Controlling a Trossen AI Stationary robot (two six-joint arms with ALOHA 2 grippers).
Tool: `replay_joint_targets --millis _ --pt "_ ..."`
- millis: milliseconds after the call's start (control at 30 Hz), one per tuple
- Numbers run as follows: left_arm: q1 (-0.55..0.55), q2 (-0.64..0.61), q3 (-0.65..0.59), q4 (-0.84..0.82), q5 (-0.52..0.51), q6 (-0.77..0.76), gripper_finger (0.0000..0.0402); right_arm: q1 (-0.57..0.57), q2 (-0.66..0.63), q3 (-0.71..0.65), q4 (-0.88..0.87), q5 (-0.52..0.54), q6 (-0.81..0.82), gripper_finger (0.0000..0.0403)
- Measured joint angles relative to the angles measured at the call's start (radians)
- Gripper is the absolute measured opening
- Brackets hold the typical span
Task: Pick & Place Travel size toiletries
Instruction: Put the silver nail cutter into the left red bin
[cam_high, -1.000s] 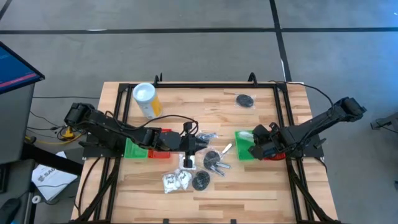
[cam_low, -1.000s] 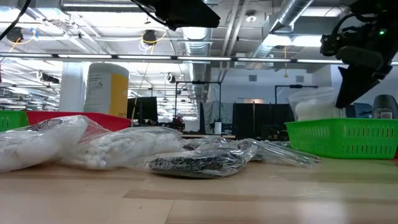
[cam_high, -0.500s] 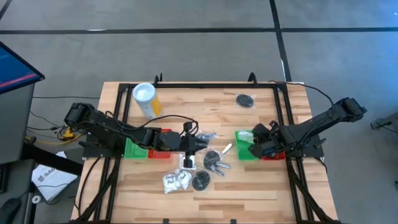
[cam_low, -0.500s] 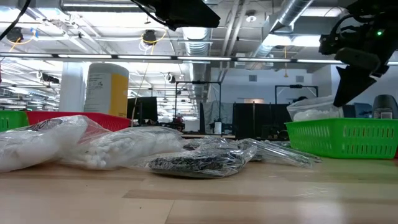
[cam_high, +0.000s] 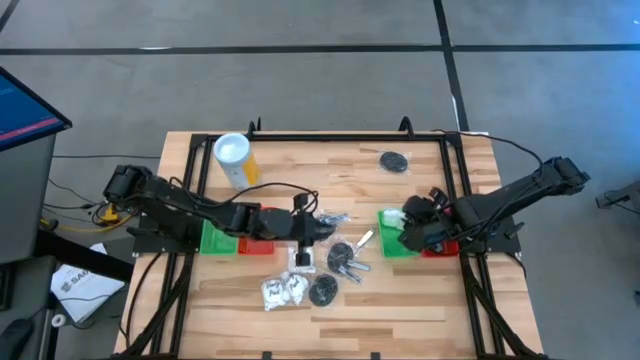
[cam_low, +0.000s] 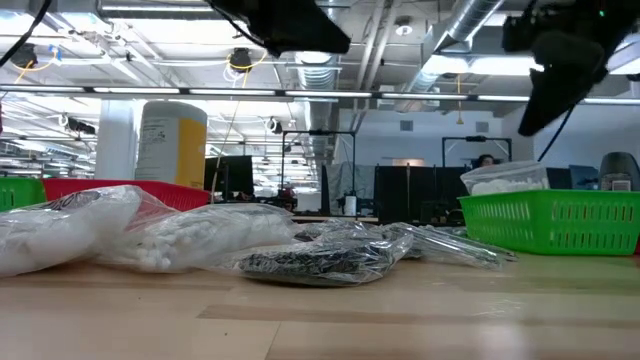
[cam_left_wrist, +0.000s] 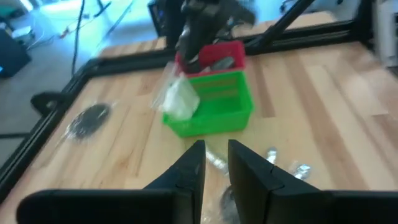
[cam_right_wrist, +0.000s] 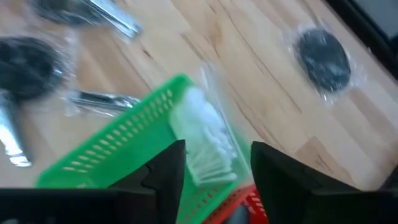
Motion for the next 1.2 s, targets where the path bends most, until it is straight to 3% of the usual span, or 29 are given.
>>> replay_joint_targets --millis 233,500,833,1200 --pt "0.060 0.073 0.000 -0.008 0.060 -0.065 0.0082 0.000 0.000 0.096 0.027 0.024 -0.119 0.0197" --pt "0.132 0.213 -0.001 -0.012 0.071 -0.151 0.0120 0.000 0.000 0.097 0.168 0.030 -0.197 0.0194" --pt "0.160 0.302 0.000 0.015 0.072 -0.179 0.0180 0.000 0.010 0.079 0.268 0.057 -0.247 0.0180" --pt "0.215 0.369 0.000 0.078 0.099 -0.182 0.0187 0.002 0.084 0.078 0.281 0.079 -0.248 0.0173"
